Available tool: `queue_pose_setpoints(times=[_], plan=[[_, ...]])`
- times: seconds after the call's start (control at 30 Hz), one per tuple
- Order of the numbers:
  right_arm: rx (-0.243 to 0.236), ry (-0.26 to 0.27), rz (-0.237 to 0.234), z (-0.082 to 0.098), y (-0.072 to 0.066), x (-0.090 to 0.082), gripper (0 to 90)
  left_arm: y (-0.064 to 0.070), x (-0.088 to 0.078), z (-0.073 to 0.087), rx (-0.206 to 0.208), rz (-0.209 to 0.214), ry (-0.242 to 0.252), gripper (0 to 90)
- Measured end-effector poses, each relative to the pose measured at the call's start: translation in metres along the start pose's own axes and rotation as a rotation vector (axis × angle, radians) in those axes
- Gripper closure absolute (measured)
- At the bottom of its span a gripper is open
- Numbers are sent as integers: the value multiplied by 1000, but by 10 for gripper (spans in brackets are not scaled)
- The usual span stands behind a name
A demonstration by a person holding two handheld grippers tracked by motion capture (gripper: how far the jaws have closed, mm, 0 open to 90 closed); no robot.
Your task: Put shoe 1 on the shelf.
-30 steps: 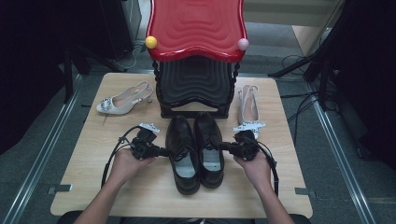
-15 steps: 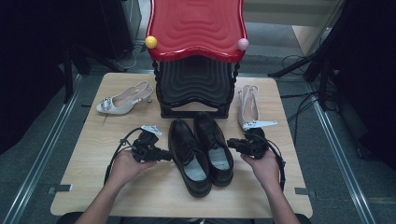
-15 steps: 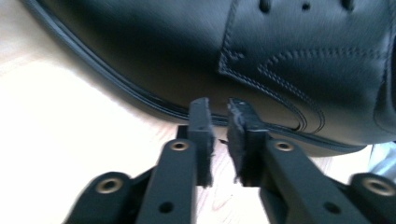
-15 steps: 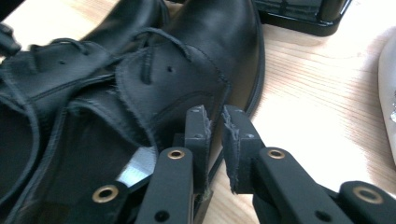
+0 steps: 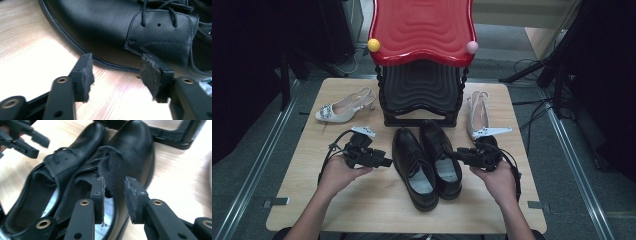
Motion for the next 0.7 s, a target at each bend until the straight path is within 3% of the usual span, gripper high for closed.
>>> queue_pose_setpoints(times=[0.03,0.17,0.53,0.7], plan=[[-6,-8,-6,1,-3,1,692,-3,0,-1,9,-18,12,437],[-30,-23,-15,4,-12,2,689,-4,-1,-3,5,-6,2,413],[-51,-78,-60,8,-40,15,648,-5,-6,-12,21,-27,19,394],[-33,-131,-85,12,-53,29,550,-7,-7,-16,36,-38,16,381]])
Point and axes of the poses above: each handheld gripper's, and its own axes: x roughly forward along the jaws, z roughly out of its underside, y roughly to its right, the point moved 9 cm from there along x, roughly forward along the jaws, and after that the axes turned 8 degrees about -z, right-handed, at the moved point
